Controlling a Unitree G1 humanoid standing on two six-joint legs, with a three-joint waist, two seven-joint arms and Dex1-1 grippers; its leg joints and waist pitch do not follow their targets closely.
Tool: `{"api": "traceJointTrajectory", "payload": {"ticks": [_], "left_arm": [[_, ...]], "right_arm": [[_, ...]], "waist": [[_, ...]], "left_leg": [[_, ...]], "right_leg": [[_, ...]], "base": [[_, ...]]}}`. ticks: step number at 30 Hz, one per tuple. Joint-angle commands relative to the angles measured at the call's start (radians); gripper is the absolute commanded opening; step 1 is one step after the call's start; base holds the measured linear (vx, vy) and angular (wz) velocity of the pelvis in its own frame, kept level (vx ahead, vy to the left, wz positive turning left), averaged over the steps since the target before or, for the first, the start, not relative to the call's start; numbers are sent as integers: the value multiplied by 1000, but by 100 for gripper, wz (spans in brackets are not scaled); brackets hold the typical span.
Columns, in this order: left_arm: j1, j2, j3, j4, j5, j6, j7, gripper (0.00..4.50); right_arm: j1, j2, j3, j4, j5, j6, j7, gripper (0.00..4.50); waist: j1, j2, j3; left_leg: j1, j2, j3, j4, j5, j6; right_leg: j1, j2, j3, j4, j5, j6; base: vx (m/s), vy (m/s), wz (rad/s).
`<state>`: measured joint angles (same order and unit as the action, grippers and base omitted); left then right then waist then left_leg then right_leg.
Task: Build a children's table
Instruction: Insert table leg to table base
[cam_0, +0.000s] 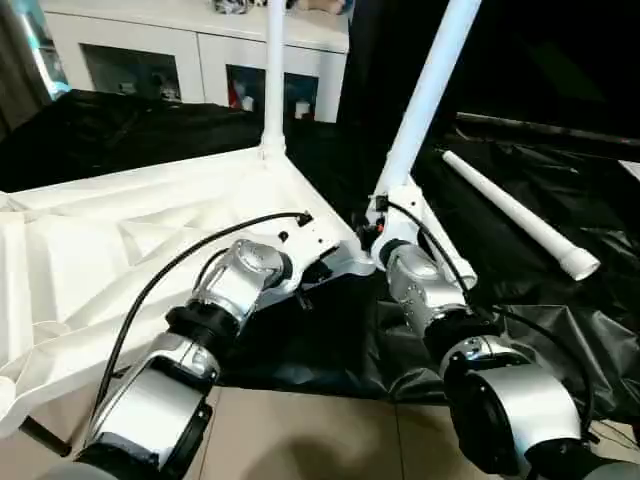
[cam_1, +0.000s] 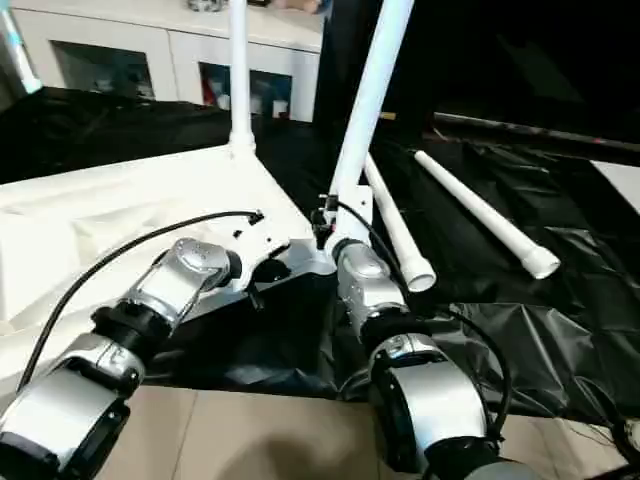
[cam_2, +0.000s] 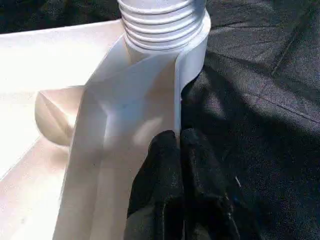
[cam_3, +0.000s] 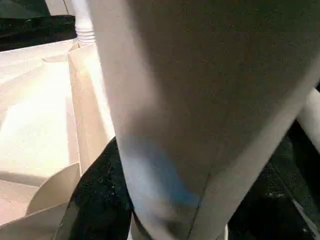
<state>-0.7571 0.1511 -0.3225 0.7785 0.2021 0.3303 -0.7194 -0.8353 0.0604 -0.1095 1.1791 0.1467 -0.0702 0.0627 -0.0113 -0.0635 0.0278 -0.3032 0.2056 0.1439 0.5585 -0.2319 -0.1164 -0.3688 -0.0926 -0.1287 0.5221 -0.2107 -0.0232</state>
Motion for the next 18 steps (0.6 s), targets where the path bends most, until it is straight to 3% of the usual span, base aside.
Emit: {"api": "traceJointTrajectory", "payload": {"ticks": [1, 4, 10, 12, 14, 15, 16, 17, 18], "left_arm": [[-2, -13, -21, -2, 8, 4, 23, 0], [-1, -4, -17, -10, 12, 16, 20, 0], [5, 11, -17, -25, 18, 15, 5, 0], [7, 15, -19, -28, 15, 8, -1, 0], [9, 21, -21, -29, 11, -20, -13, 0], [11, 24, -22, -32, 10, -27, -17, 0], [13, 27, -22, -35, 8, -35, -23, 0], [15, 30, -22, -38, 6, -39, -27, 0], [17, 35, -23, -43, 4, -46, -38, 0]], "right_arm": [[62, 40, 15, 129, -10, 131, 3, 189], [58, 41, 9, 130, -19, 137, 3, 189], [40, 38, 10, 124, -30, 131, 36, 189], [34, 39, -5, 119, -18, 125, 47, 259], [25, 40, -11, 114, -16, 110, 63, 259], [22, 41, -14, 111, -17, 103, 75, 271], [18, 41, -14, 108, -19, 97, 89, 286], [13, 40, -16, 104, -21, 89, 104, 299], [7, 39, -18, 98, -19, 81, 125, 299]], "waist": [[-16, 21, -3], [-24, 21, -3], [-28, 23, 2], [-30, 26, 3], [-29, 33, 0], [-29, 34, -4], [-27, 28, -9], [-18, 34, -9], [-17, 30, -9]], "left_leg": [[19, 20, -17, -85, -601, 26], [10, 22, -22, -91, -611, 19], [14, 21, -24, -90, -629, 21], [14, 23, -26, -91, -639, 20], [12, 27, -28, -94, -644, 18], [6, 31, -30, -98, -632, 16], [-10, 33, -32, -102, -588, 16], [-14, 32, -27, -100, -538, 14], [-11, 31, -21, -96, -513, 14]], "right_leg": [[-20, -62, 15, -103, -635, -1], [-13, -66, 18, -100, -632, -1], [-16, -68, 10, -108, -668, 14], [-14, -69, 6, -109, -670, 17], [-6, -73, 2, -108, -646, 12], [3, -78, 4, -101, -611, 1], [14, -83, 16, -89, -579, -12], [8, -86, 26, -87, -559, -36], [2, -87, 31, -89, -552, -48]], "base": [[0, 0, 0], [0, 0, 0], [0, 0, 0], [0, 0, 0], [0, 0, 0], [0, 0, 0], [0, 0, 0], [0, 0, 0], [0, 0, 0]]}}
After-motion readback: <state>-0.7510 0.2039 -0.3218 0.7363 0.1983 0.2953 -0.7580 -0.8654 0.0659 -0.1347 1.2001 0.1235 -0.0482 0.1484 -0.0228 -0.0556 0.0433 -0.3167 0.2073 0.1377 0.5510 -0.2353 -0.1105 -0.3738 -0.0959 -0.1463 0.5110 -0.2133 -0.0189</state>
